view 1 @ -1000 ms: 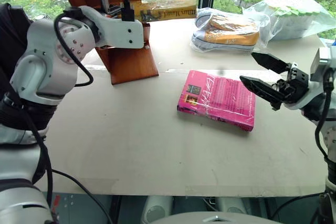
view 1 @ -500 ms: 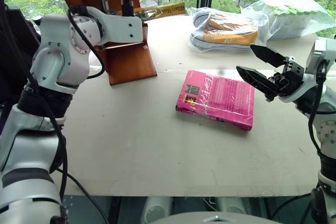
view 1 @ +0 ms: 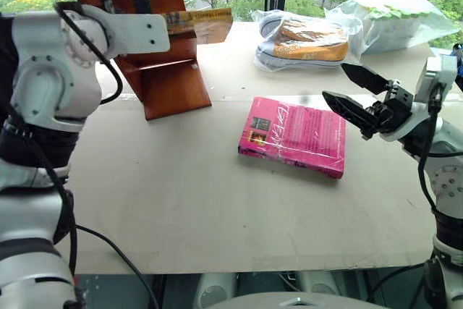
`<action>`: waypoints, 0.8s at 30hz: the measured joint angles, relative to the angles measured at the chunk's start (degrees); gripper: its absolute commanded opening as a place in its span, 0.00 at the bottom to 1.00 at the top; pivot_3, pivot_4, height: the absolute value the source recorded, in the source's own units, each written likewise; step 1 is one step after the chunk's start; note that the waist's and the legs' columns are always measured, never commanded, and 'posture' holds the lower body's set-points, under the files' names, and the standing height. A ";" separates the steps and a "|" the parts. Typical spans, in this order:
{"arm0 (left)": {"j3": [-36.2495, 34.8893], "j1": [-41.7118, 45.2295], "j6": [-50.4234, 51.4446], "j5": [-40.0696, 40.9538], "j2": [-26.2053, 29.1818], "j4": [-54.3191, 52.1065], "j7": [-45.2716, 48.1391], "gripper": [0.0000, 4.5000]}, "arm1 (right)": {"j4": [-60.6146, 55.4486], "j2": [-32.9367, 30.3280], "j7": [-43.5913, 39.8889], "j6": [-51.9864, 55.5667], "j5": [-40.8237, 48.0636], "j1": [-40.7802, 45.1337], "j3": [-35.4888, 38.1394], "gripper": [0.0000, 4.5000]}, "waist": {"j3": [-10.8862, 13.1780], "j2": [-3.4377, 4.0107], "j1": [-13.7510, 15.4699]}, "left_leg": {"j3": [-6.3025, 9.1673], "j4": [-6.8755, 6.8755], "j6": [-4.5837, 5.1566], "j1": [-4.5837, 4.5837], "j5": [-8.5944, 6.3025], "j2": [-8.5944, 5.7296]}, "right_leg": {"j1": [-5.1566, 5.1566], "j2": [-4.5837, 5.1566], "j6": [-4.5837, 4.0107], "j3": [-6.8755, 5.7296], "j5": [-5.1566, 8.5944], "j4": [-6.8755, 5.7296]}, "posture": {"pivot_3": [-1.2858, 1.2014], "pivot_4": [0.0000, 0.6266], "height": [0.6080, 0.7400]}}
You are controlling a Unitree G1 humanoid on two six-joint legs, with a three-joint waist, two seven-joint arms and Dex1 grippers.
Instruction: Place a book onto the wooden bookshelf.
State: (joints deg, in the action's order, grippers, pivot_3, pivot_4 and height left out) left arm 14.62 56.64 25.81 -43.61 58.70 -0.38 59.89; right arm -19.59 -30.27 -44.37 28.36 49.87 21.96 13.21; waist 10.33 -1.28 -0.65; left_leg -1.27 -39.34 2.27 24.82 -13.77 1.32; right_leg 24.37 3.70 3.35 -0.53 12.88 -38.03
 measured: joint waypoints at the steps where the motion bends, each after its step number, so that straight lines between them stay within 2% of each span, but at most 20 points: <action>1: -0.09 -0.11 0.81 -0.16 -0.09 -0.69 0.37 0.80 | 0.03 0.18 -0.18 -0.02 -0.07 0.03 -0.18 1.00 | 0.00 0.00 0.02 | 0.00 0.00 0.00 -0.01 0.00 0.00 | 0.00 0.00 0.00 0.00 0.00 -0.01 | 0.52 0.24 0.64; 2: -0.16 -0.32 1.55 -0.24 -0.25 -1.38 0.58 0.92 | 0.20 0.21 -0.27 -0.05 -0.14 0.17 -0.44 1.00 | 0.00 0.00 0.07 | 0.01 -0.01 0.00 0.00 0.00 0.00 | 0.00 0.00 0.00 0.00 0.00 -0.01 | 0.52 0.24 0.64; 3: -0.25 -0.73 2.46 -0.32 -0.51 -2.21 1.04 0.99 | 0.45 0.22 -0.36 -0.06 -0.21 0.49 -0.66 1.00 | 0.00 0.00 0.10 | 0.00 -0.04 0.00 0.00 0.00 0.00 | -0.01 0.00 0.00 0.00 0.00 -0.02 | 0.52 0.24 0.64; 7: -1.20 -3.05 5.43 -0.52 -0.75 -5.34 1.43 0.99 | 0.94 0.19 -1.26 -0.44 -0.45 0.90 -0.86 1.00 | 0.00 0.00 0.06 | -0.02 -0.08 0.00 0.01 0.00 0.00 | -0.01 0.01 0.01 0.04 -0.01 -0.01 | 0.52 0.24 0.64; 12: -6.77 -6.95 10.40 2.36 -2.94 -13.35 1.35 0.99 | 1.78 -0.85 -2.30 -1.30 -1.27 -0.44 -0.49 1.00 | 0.00 0.00 0.14 | 0.02 -0.07 0.00 0.04 0.00 0.02 | -0.01 0.01 0.01 0.01 -0.01 0.01 | 0.52 0.24 0.64; 15: -13.98 -16.70 12.74 6.86 -5.30 -23.65 2.08 0.99 | 1.67 -3.85 -4.50 -2.58 -2.43 -6.05 1.62 1.00 | -0.13 0.16 0.13 | -0.05 0.03 0.01 -0.04 0.00 0.07 | -0.06 0.14 0.05 0.09 0.02 0.06 | 0.52 0.24 0.64; 17: -16.27 -23.37 16.25 10.66 -11.15 -30.38 2.33 0.99 | 3.83 -5.16 -5.81 -3.25 -4.14 -10.72 3.44 1.00 | -0.11 0.11 0.59 | 0.02 -0.03 0.01 0.00 0.00 0.02 | -0.11 0.24 0.12 -0.02 0.07 0.02 | 0.52 0.24 0.64; 18: -16.97 -27.17 18.19 13.46 -16.38 -34.15 1.46 0.99 | 4.92 -5.19 -6.94 -4.68 -5.60 -13.11 3.48 1.00 | -0.11 0.10 0.73 | 0.01 -0.08 0.01 -0.04 0.00 0.01 | -0.13 0.24 0.12 0.00 0.06 0.03 | 0.52 0.24 0.64; 19: -16.92 -28.48 18.76 14.25 -17.87 -35.54 1.10 0.99 | 5.20 -5.19 -7.34 -5.08 -6.15 -13.98 3.48 1.00 | -0.10 0.09 0.76 | 0.02 -0.11 0.01 -0.04 0.00 -0.01 | -0.14 0.24 0.13 0.01 0.07 -0.01 | 0.52 0.24 0.64; 20: -18.94 -32.42 20.49 16.92 -23.38 -38.73 -1.16 0.99 | 6.65 -5.26 -8.66 -8.01 -8.74 -15.99 3.26 1.00 | -0.11 0.10 0.77 | 0.03 -0.11 0.01 -0.04 0.00 -0.01 | -0.14 0.21 0.12 0.01 0.05 0.05 | 0.52 0.24 0.64; 22: -20.94 -41.21 20.31 20.06 -30.45 -41.79 -4.37 0.99 | 10.42 -5.30 -9.86 -12.65 -12.92 -19.25 3.00 1.00 | -0.23 0.20 0.48 | -0.03 -0.12 0.04 -0.44 -0.02 -0.02 | -0.52 0.27 0.12 0.06 0.08 0.07 | 0.52 0.24 0.64; 24: -23.38 -54.00 17.15 26.23 -38.71 -40.98 -7.45 0.99 | 17.36 -5.33 -11.31 -18.21 -18.46 -22.98 2.37 1.00 | -0.22 0.16 0.05 | -0.09 -0.07 0.04 -0.61 -0.02 0.01 | -0.60 0.29 -0.06 0.12 0.17 0.03 | 0.52 0.24 0.64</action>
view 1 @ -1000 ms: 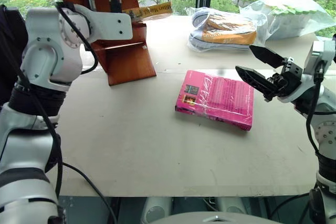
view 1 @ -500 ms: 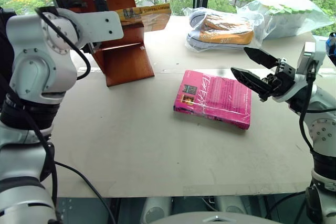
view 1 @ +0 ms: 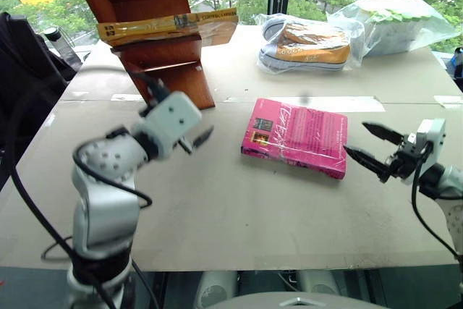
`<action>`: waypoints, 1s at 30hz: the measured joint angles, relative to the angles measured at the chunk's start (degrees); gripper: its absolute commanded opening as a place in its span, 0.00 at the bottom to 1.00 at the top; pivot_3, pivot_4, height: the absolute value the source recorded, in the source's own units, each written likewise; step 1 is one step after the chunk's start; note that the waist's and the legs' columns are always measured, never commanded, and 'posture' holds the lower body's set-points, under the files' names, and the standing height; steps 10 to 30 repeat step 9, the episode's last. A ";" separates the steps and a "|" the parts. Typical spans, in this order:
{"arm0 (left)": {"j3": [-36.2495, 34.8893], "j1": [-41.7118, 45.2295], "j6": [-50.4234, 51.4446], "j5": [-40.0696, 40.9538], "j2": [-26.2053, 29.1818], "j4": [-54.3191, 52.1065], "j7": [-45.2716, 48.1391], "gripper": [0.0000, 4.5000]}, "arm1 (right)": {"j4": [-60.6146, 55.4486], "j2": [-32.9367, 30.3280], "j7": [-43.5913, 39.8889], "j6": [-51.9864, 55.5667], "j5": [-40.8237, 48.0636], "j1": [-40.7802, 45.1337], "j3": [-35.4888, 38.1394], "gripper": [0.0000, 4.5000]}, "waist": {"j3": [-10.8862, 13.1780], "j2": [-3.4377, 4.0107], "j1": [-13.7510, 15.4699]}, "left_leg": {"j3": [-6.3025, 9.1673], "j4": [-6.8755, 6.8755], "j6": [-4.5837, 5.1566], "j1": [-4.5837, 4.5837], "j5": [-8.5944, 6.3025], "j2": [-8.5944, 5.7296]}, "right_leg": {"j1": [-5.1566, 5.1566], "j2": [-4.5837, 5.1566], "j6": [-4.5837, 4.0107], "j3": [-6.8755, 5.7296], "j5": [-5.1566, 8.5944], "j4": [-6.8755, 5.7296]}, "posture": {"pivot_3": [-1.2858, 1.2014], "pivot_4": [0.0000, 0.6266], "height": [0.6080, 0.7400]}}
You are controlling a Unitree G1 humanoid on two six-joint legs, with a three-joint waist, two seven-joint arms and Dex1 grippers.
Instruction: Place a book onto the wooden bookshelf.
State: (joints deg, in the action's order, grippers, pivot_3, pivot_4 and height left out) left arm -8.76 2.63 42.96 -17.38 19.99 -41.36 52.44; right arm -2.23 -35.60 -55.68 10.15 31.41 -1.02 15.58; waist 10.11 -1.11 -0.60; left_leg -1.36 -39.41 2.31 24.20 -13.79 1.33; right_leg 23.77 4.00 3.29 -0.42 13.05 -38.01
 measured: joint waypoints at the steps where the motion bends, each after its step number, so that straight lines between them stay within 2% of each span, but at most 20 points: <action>1: -0.47 -5.88 -2.84 3.07 -3.48 2.13 -1.74 0.99 | 3.69 0.02 -0.44 -2.67 -2.52 -1.44 -0.67 1.00 | 0.01 -0.01 0.00 | 0.03 -0.01 0.00 -0.02 0.00 0.01 | 0.02 -0.01 -0.05 -0.02 0.02 -0.03 | 0.52 0.24 0.64; 4: -1.97 -12.30 -10.11 7.12 -6.65 7.03 -5.45 0.99 | 7.91 0.36 -1.86 -6.85 -5.60 -2.60 -1.89 1.00 | 0.02 0.01 0.10 | 0.06 0.00 -0.02 -0.18 0.00 0.05 | -0.01 -0.03 -0.11 -0.05 0.00 -0.10 | 0.52 0.24 0.64; 6: -3.79 -16.07 -19.16 11.15 -9.22 12.09 -8.78 0.99 | 10.31 0.43 -2.77 -9.99 -6.88 -2.68 -2.14 1.00 | -0.10 0.13 0.04 | 0.03 0.00 -0.04 -0.49 -0.01 0.07 | -0.20 0.02 -0.16 -0.05 -0.04 -0.12 | 0.52 0.24 0.64; 9: -3.75 -18.58 -28.19 14.20 -9.61 16.41 -11.73 0.99 | 13.29 0.43 -4.02 -12.97 -8.08 -2.86 -2.21 1.00 | -0.33 0.25 0.04 | 0.02 0.00 -0.08 -0.49 -0.03 0.07 | -0.20 0.06 -0.16 -0.07 -0.03 -0.11 | 0.52 0.24 0.64; 30: -3.75 -18.58 -28.19 14.20 -9.61 16.41 -11.73 0.99 | 13.29 0.43 -4.02 -12.97 -8.08 -2.86 -2.21 1.00 | -0.33 0.25 0.04 | 0.02 0.00 -0.08 -0.49 -0.03 0.07 | -0.20 0.06 -0.16 -0.07 -0.03 -0.11 | 0.52 0.24 0.64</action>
